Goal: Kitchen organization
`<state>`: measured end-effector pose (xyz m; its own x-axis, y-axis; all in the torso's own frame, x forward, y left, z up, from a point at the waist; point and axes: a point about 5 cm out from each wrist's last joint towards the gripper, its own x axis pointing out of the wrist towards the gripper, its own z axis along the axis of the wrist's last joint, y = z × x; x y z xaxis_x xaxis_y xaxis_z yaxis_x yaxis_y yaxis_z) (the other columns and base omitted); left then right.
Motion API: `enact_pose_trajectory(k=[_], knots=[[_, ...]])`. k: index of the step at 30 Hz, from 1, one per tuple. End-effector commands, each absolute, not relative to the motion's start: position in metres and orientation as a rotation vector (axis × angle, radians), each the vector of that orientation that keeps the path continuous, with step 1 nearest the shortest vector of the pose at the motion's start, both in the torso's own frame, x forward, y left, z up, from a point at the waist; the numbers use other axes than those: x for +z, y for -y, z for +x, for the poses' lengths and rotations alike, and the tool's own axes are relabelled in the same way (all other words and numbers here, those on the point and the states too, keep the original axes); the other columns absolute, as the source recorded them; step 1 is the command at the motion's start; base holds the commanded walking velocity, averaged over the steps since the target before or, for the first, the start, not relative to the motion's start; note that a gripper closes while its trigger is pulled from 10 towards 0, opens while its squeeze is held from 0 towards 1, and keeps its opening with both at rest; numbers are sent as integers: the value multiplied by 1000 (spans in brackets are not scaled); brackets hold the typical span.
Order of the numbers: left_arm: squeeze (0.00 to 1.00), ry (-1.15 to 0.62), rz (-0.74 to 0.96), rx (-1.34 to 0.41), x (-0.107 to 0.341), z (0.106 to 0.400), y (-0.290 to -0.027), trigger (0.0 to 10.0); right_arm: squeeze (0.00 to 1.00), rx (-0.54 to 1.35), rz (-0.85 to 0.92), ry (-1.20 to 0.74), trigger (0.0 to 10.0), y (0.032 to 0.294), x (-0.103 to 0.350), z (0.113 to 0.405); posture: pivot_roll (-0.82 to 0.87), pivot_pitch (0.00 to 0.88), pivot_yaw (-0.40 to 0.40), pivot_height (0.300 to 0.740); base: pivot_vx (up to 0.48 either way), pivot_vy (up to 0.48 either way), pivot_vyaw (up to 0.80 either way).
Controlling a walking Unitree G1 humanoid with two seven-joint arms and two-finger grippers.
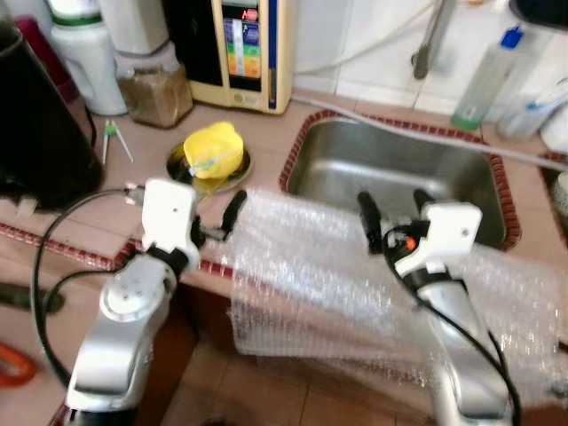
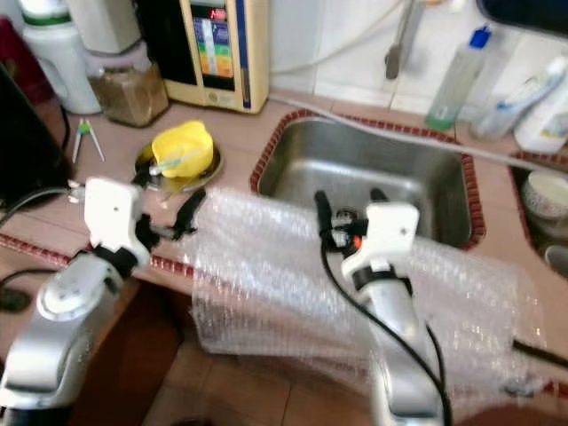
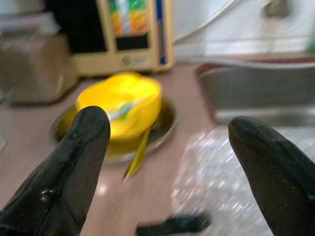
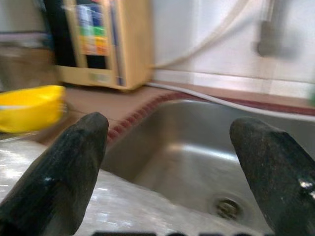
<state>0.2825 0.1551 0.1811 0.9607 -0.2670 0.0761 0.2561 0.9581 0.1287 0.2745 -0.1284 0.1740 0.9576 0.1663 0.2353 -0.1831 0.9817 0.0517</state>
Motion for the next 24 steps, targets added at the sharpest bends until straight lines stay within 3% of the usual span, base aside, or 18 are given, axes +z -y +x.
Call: enact_pose_trajectory(k=[1, 15, 24], knots=[[0, 102, 110, -273, 184, 280, -150, 10000, 0, 152, 59, 227, 10000, 137, 174, 275, 137, 145, -6, 740, 0, 0, 0], [0, 107, 118, -156, 180, 282, -160, 10000, 0, 181, 53, 243, 10000, 136, 182, 276, 123, 141, -30, 740, 0, 0, 0], [0, 118, 136, -139, 177, 282, -158, 10000, 0, 180, 50, 232, 10000, 140, 180, 277, 121, 124, -32, 740, 0, 0, -464]])
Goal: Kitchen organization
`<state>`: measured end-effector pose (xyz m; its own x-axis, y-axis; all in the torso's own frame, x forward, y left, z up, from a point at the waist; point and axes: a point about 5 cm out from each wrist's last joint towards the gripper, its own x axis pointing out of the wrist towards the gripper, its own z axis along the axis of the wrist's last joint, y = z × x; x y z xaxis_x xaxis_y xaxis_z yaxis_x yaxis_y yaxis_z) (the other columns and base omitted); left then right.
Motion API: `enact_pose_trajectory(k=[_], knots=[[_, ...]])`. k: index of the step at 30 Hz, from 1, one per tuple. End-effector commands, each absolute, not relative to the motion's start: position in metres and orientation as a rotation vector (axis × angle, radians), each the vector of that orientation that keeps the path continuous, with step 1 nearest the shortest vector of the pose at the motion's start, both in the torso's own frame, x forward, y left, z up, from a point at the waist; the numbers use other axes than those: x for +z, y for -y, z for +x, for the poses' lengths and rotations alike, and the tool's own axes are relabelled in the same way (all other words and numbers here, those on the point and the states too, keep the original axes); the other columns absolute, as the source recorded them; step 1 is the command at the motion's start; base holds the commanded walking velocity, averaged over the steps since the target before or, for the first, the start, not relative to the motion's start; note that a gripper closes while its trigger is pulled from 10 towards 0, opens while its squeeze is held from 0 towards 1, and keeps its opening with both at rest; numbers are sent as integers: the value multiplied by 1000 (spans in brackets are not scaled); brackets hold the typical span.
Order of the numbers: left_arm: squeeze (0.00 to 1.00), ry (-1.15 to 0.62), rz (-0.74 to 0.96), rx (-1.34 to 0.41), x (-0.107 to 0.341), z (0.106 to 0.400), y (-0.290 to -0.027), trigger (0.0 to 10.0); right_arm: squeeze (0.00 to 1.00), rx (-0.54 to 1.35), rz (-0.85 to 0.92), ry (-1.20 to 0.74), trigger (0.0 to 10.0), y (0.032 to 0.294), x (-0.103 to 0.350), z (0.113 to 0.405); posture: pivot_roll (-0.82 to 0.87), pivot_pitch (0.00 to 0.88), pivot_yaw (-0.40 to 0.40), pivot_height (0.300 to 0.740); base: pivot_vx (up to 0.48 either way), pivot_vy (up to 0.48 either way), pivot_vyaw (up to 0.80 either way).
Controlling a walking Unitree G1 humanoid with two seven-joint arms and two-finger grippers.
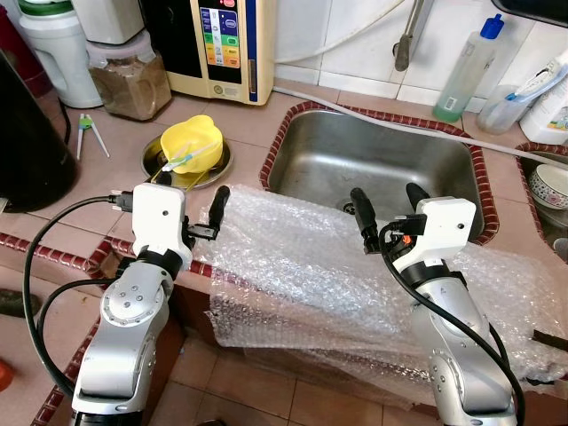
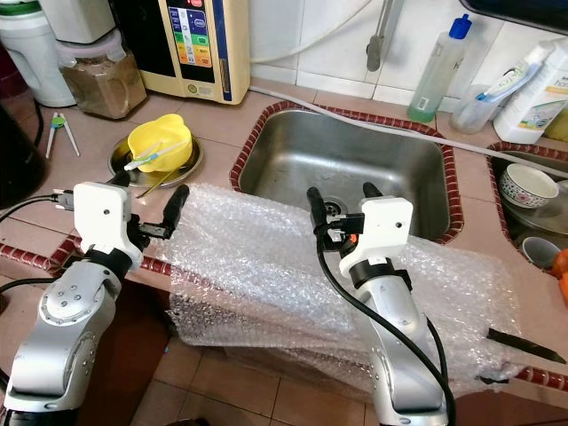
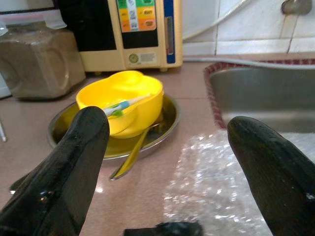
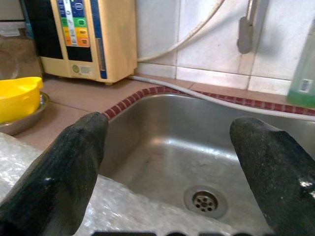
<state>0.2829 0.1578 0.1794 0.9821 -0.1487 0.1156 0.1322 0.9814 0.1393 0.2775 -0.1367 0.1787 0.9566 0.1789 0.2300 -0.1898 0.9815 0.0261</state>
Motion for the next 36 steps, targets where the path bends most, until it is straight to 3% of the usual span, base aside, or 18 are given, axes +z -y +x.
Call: enact_pose_trajectory(k=[1, 11, 22, 36], knots=[[0, 117, 140, -141, 176, 282, -158, 10000, 0, 174, 48, 237, 10000, 140, 179, 278, 126, 118, -17, 740, 0, 0, 0], [0, 134, 220, -155, 186, 296, -167, 10000, 0, 132, 91, 251, 10000, 131, 173, 281, 163, 91, 57, 740, 0, 0, 0], [0, 151, 187, -53, 182, 307, -181, 10000, 0, 177, 62, 259, 10000, 133, 177, 281, 138, 97, -18, 740, 0, 0, 0], [0, 188, 91, -128, 180, 279, -159, 10000, 0, 189, 25, 289, 10000, 140, 192, 279, 118, 130, -64, 740, 0, 0, 0]])
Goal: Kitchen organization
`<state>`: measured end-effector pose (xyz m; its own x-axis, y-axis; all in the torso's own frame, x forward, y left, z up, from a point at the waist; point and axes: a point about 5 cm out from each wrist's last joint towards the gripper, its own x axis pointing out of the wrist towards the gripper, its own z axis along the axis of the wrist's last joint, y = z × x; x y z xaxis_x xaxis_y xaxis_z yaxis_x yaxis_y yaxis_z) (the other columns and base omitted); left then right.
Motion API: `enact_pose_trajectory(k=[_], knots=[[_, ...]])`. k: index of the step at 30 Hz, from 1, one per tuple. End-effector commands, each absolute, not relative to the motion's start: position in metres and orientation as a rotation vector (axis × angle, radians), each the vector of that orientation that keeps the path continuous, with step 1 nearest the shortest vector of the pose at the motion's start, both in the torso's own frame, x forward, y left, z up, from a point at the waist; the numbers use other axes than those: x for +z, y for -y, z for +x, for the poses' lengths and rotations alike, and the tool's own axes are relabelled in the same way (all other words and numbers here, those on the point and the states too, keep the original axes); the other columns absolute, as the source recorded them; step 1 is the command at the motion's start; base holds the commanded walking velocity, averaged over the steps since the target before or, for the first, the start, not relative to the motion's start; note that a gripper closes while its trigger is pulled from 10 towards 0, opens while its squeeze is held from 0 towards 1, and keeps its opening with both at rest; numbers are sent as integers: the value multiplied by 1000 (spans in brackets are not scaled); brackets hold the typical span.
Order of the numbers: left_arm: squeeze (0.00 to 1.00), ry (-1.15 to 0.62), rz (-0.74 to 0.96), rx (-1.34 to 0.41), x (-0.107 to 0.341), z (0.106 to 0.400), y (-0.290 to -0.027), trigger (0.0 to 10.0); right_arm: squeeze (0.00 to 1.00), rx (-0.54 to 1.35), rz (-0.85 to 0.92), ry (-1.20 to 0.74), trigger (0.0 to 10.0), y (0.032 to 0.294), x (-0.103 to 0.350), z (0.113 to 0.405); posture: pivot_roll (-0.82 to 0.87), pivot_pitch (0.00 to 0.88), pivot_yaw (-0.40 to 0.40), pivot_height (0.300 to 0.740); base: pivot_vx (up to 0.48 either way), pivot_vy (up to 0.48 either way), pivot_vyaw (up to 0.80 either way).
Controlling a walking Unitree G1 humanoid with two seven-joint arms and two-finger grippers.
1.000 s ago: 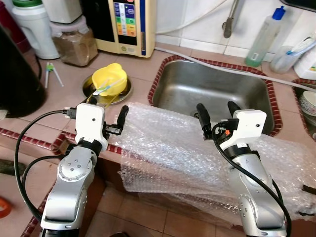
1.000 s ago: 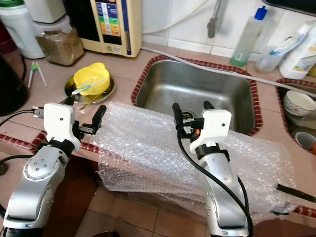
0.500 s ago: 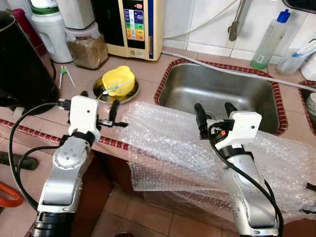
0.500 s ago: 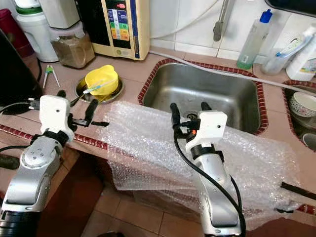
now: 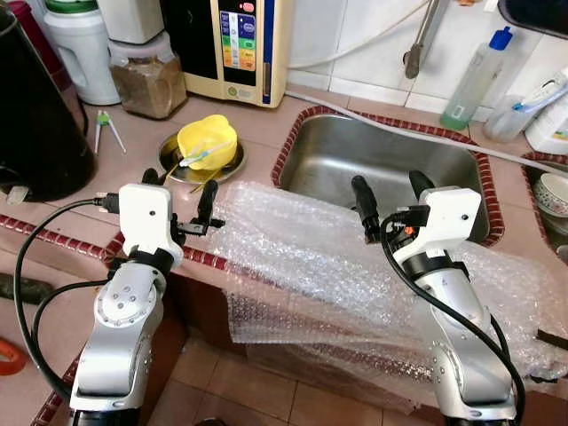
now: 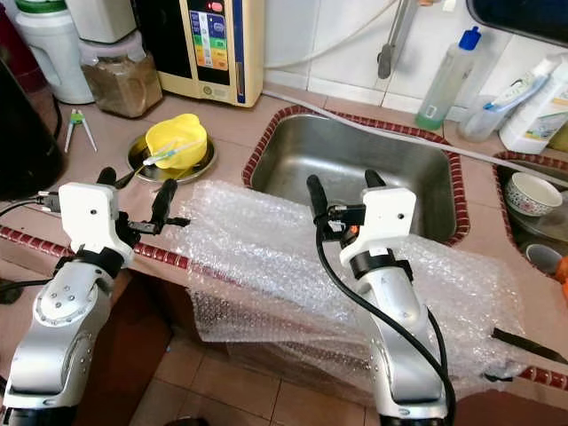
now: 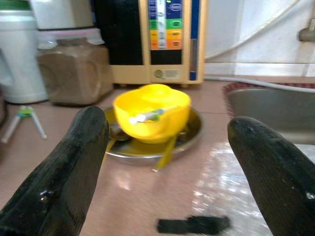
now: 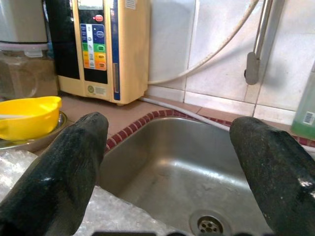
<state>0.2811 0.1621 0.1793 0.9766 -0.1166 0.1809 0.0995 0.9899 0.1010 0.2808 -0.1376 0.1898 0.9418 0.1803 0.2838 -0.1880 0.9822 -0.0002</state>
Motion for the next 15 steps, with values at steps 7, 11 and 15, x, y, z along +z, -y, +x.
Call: enact_pose_trajectory(k=[7, 11, 15], knots=[[0, 188, 76, -141, 181, 279, -156, 10000, 0, 209, 10, 287, 10000, 137, 193, 279, 112, 128, -68, 740, 0, 0, 0], [0, 184, 72, -147, 181, 278, -154, 10000, 0, 207, 7, 285, 10000, 137, 193, 278, 109, 129, -67, 740, 0, 0, 0], [0, 183, 71, -150, 181, 278, -154, 10000, 0, 206, 6, 284, 10000, 138, 193, 278, 109, 129, -67, 740, 0, 0, 0]])
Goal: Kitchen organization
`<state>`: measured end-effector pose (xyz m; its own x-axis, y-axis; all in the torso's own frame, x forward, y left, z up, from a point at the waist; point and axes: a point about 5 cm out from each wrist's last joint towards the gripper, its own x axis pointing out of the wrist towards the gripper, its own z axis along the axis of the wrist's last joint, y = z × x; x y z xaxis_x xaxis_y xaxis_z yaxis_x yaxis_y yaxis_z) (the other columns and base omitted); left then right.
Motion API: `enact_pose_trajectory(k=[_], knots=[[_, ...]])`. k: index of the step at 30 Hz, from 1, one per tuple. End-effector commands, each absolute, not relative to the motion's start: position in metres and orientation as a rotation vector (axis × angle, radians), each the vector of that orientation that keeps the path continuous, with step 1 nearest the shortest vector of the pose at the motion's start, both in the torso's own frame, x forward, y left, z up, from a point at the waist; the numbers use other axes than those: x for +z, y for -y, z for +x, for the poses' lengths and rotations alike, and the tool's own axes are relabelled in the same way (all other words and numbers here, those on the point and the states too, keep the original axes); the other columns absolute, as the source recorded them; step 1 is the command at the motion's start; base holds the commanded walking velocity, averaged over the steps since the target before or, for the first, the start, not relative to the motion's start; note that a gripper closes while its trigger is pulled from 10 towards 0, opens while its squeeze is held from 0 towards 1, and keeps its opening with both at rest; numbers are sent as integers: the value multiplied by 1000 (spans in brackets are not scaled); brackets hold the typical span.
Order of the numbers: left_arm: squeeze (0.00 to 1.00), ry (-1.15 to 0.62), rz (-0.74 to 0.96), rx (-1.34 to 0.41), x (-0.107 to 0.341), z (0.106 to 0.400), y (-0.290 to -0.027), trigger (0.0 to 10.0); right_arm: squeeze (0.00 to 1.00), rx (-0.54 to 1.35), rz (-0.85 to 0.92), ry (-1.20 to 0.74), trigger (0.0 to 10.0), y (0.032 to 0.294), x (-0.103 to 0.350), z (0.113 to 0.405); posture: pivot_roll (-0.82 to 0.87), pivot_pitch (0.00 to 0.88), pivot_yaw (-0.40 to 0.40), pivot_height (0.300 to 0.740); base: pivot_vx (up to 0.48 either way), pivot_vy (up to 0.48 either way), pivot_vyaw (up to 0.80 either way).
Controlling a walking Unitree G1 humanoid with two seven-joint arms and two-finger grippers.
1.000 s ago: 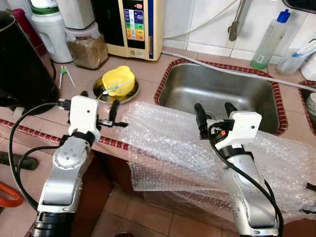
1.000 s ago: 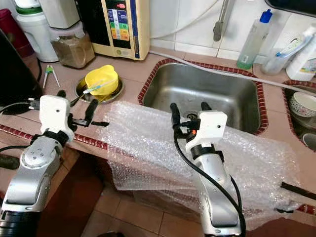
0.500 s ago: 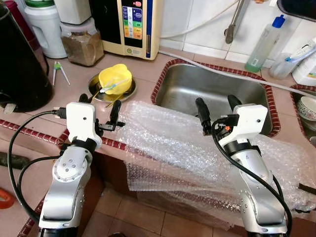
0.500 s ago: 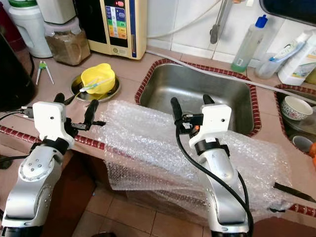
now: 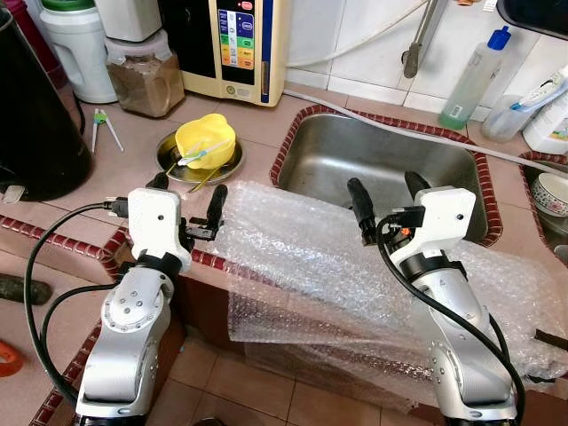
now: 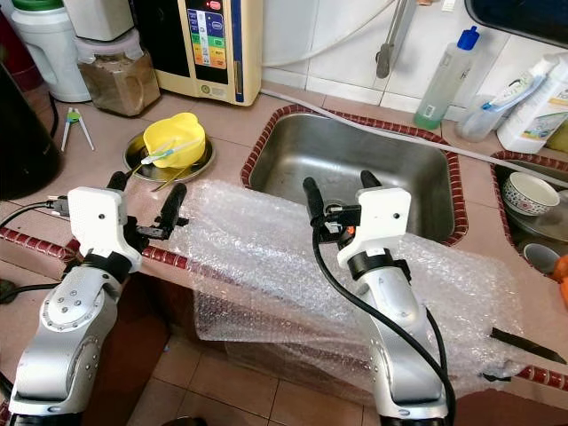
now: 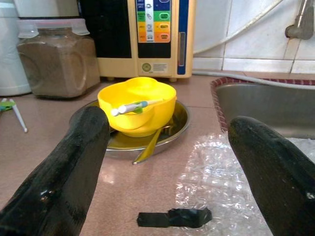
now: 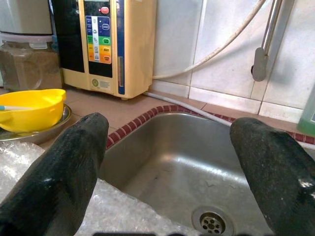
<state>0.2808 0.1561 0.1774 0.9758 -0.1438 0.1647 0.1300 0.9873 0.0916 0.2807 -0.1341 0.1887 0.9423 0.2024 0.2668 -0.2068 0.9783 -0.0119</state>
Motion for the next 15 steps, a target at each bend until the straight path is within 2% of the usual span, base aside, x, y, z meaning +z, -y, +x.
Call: enact_pose_trajectory(k=[1, 4, 15], knots=[[0, 181, 70, -154, 180, 277, -153, 10000, 0, 206, 7, 282, 10000, 138, 192, 278, 109, 130, -66, 740, 0, 0, 0], [0, 179, 70, -156, 180, 277, -153, 10000, 0, 207, 7, 280, 10000, 137, 192, 278, 108, 128, -65, 740, 0, 0, 0], [0, 163, 70, -165, 177, 277, -151, 10000, 0, 208, 5, 274, 10000, 137, 191, 277, 105, 126, -65, 740, 286, 0, 0]])
